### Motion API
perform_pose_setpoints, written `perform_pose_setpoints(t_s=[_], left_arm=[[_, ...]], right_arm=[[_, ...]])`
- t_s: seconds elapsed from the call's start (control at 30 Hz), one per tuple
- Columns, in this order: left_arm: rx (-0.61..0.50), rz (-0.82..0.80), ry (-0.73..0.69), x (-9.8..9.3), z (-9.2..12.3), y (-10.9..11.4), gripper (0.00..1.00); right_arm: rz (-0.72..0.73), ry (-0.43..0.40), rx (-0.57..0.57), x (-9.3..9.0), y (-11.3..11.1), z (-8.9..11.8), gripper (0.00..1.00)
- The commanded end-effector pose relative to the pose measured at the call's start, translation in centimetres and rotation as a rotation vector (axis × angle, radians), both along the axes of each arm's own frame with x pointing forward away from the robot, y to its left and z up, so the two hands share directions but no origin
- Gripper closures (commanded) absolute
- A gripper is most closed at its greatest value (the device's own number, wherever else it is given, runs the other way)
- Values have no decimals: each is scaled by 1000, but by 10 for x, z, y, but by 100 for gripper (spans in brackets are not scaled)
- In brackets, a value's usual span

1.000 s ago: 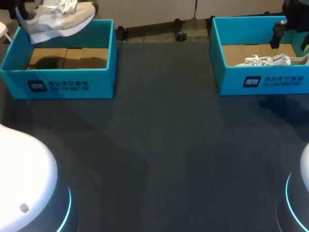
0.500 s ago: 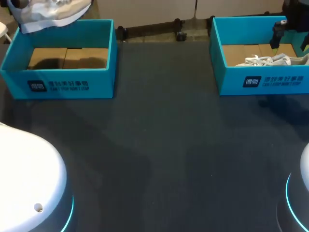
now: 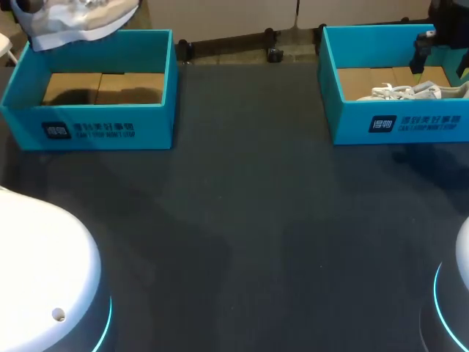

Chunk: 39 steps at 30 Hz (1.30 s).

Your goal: Take the shoe out of the shoebox, open the shoe tongue, remove and reinsert the insole, then place the shoe into the shoebox

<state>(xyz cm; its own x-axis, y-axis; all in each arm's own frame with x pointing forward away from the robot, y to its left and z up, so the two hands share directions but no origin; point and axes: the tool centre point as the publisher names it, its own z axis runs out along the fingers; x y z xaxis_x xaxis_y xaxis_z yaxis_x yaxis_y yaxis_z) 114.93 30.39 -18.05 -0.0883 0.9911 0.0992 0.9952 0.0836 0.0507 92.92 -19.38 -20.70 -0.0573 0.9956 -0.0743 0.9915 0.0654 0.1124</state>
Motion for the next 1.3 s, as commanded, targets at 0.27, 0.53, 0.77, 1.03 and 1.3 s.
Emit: perform_pose_setpoints(t_s=[0.27, 0.53, 0.77, 1.03, 1.3], left_arm=[[67, -3, -41, -33, 20, -34, 100], [102, -4, -45, -56, 29, -62, 100], [123, 10, -47, -78, 36, -82, 100], [151, 25, -58, -103, 42, -109, 100], [172, 41, -83, -133, 45, -143, 100]], right_arm=[[0, -1, 0, 0, 0, 0, 0], [0, -1, 0, 0, 0, 0, 0], [0, -1, 0, 0, 0, 0, 0], [0, -1, 0, 0, 0, 0, 0], [0, -1, 0, 0, 0, 0, 0]])
